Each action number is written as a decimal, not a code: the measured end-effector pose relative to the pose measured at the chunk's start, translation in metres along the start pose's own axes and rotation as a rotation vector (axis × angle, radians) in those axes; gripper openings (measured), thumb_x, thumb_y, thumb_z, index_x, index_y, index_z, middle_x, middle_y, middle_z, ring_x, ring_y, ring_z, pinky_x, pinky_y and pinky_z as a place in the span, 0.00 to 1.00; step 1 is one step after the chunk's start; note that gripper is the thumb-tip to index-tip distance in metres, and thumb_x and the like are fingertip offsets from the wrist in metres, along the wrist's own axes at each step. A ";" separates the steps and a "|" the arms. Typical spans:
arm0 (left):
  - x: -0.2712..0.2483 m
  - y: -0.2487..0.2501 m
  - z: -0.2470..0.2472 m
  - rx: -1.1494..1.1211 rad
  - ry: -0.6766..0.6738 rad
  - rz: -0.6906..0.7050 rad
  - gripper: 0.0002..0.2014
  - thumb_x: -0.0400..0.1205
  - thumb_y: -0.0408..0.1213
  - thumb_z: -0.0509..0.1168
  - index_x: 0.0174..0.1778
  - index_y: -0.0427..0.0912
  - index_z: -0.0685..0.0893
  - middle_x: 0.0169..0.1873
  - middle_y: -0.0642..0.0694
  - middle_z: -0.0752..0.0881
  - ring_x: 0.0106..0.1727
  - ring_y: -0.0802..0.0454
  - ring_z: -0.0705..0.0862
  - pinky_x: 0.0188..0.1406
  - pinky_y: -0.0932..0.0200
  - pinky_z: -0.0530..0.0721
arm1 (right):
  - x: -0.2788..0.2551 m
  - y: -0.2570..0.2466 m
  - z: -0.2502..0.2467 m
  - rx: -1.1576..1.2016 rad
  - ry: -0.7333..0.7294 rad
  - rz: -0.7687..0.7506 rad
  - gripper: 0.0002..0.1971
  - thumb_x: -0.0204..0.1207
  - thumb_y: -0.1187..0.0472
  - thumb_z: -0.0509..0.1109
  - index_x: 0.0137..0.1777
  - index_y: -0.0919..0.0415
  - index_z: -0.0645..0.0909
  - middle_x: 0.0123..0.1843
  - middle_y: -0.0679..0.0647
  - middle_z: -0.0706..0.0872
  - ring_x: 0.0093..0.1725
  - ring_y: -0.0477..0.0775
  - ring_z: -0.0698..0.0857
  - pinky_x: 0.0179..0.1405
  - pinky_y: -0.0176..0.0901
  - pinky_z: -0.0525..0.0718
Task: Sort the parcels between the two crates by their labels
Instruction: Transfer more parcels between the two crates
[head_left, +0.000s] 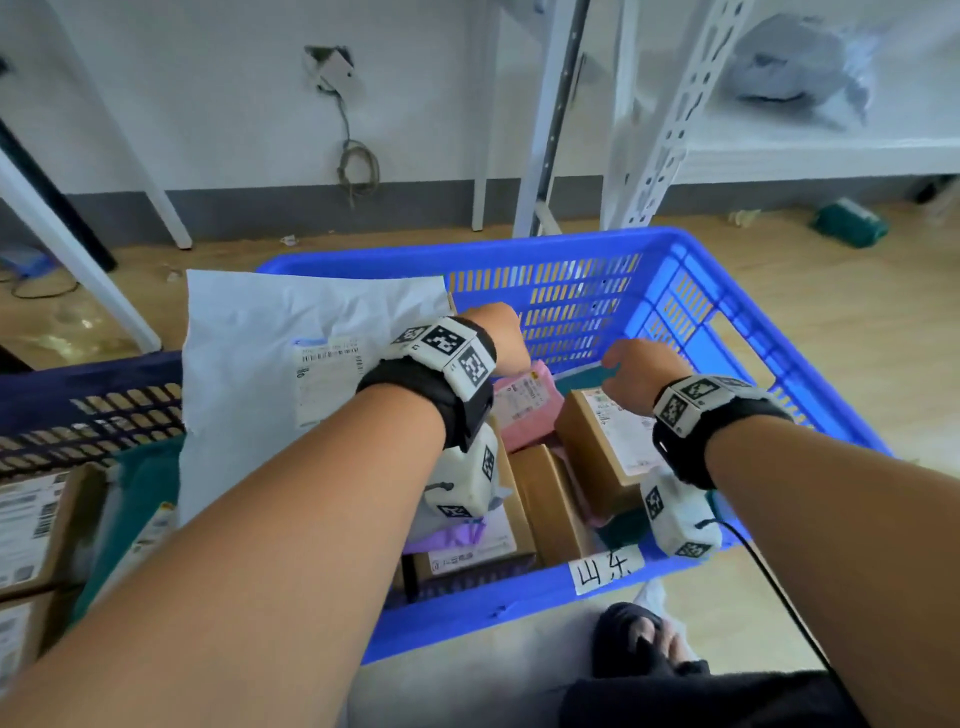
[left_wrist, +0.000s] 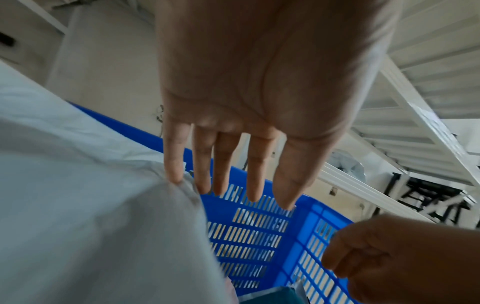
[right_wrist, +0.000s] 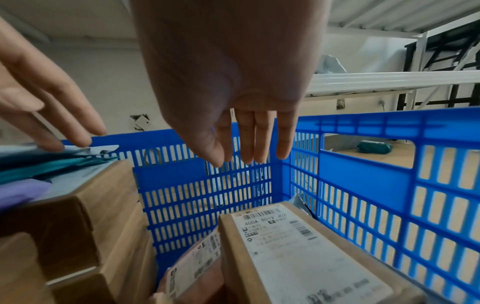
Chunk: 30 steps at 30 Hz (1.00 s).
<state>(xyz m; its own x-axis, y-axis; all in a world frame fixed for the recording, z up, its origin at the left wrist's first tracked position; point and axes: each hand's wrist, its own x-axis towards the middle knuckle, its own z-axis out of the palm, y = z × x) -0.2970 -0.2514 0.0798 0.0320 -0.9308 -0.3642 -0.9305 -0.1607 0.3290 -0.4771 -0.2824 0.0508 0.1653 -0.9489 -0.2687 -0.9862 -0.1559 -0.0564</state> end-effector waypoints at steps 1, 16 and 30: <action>0.004 -0.002 0.000 -0.003 -0.016 -0.008 0.09 0.78 0.43 0.68 0.52 0.46 0.79 0.52 0.49 0.81 0.53 0.49 0.83 0.53 0.57 0.80 | 0.002 0.000 0.000 -0.029 -0.018 -0.004 0.15 0.78 0.62 0.63 0.63 0.62 0.82 0.59 0.60 0.85 0.58 0.62 0.83 0.53 0.48 0.83; -0.001 0.003 -0.005 0.011 0.037 0.005 0.06 0.81 0.38 0.66 0.50 0.42 0.84 0.51 0.46 0.79 0.51 0.49 0.80 0.58 0.54 0.81 | 0.046 -0.012 0.037 -0.348 -0.333 -0.244 0.31 0.71 0.45 0.68 0.75 0.48 0.71 0.74 0.52 0.77 0.72 0.58 0.77 0.70 0.54 0.77; 0.023 0.009 0.010 -0.080 0.009 -0.092 0.16 0.79 0.40 0.70 0.61 0.40 0.85 0.60 0.44 0.86 0.60 0.48 0.85 0.61 0.51 0.84 | 0.057 0.003 0.065 -0.437 -0.297 -0.193 0.14 0.76 0.54 0.67 0.56 0.62 0.82 0.58 0.58 0.86 0.61 0.62 0.85 0.58 0.55 0.81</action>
<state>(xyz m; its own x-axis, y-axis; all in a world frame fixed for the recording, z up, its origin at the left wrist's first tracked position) -0.3083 -0.2709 0.0652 0.1193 -0.9137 -0.3885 -0.8917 -0.2707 0.3628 -0.4701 -0.3193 -0.0273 0.2771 -0.7835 -0.5562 -0.8402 -0.4784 0.2554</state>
